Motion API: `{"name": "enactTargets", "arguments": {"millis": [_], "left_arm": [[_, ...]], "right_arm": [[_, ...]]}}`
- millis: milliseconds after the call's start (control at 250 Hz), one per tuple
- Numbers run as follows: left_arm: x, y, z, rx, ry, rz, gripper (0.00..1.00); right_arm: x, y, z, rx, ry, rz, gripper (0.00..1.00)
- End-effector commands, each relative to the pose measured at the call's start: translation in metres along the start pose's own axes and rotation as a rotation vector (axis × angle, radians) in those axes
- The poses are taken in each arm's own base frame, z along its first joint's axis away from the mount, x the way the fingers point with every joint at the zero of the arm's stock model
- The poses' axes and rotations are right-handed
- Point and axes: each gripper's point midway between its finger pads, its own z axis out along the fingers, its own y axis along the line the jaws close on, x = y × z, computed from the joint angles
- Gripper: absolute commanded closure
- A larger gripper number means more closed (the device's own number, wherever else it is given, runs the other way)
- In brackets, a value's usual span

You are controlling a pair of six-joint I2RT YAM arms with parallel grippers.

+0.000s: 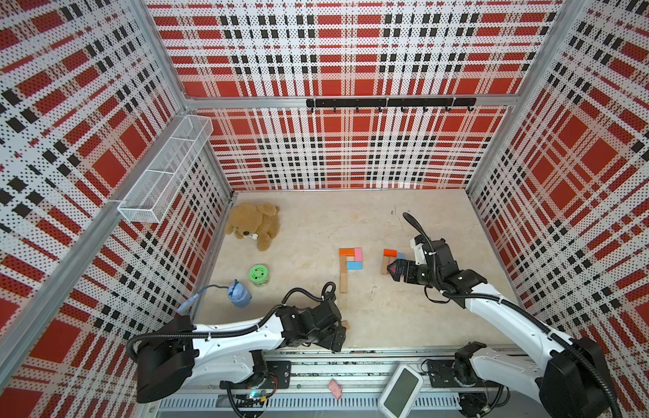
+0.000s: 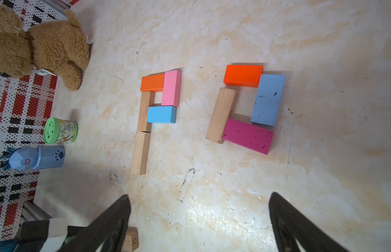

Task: Assemble the letter p with building blocks
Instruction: Adjust the building block at the center of the board.

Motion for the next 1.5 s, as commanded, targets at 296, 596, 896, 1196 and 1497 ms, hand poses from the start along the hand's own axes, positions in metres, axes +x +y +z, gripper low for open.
{"name": "enactTargets", "arguments": {"millis": [296, 596, 896, 1196, 1497], "left_arm": [[-0.021, -0.053, 0.009, 0.107, -0.023, 0.001, 0.01], [-0.051, -0.105, 0.03, 0.207, -0.062, 0.016, 0.01], [-0.052, -0.077, 0.028, 0.0, -0.043, 0.141, 0.01], [-0.032, -0.115, 0.031, 0.184, -0.034, 0.093, 0.01], [-0.053, -0.129, 0.059, 0.183, -0.047, 0.021, 0.01]], "right_arm": [[-0.015, 0.005, -0.002, 0.016, -0.036, -0.03, 0.0], [-0.016, 0.004, -0.003, 0.023, -0.039, -0.034, 0.0], [-0.016, 0.008, -0.006, 0.001, -0.042, -0.04, 0.0], [-0.016, 0.007, -0.004, 0.009, -0.039, -0.041, 0.0], [-0.017, 0.008, -0.005, 0.006, -0.041, -0.045, 0.0]]}}
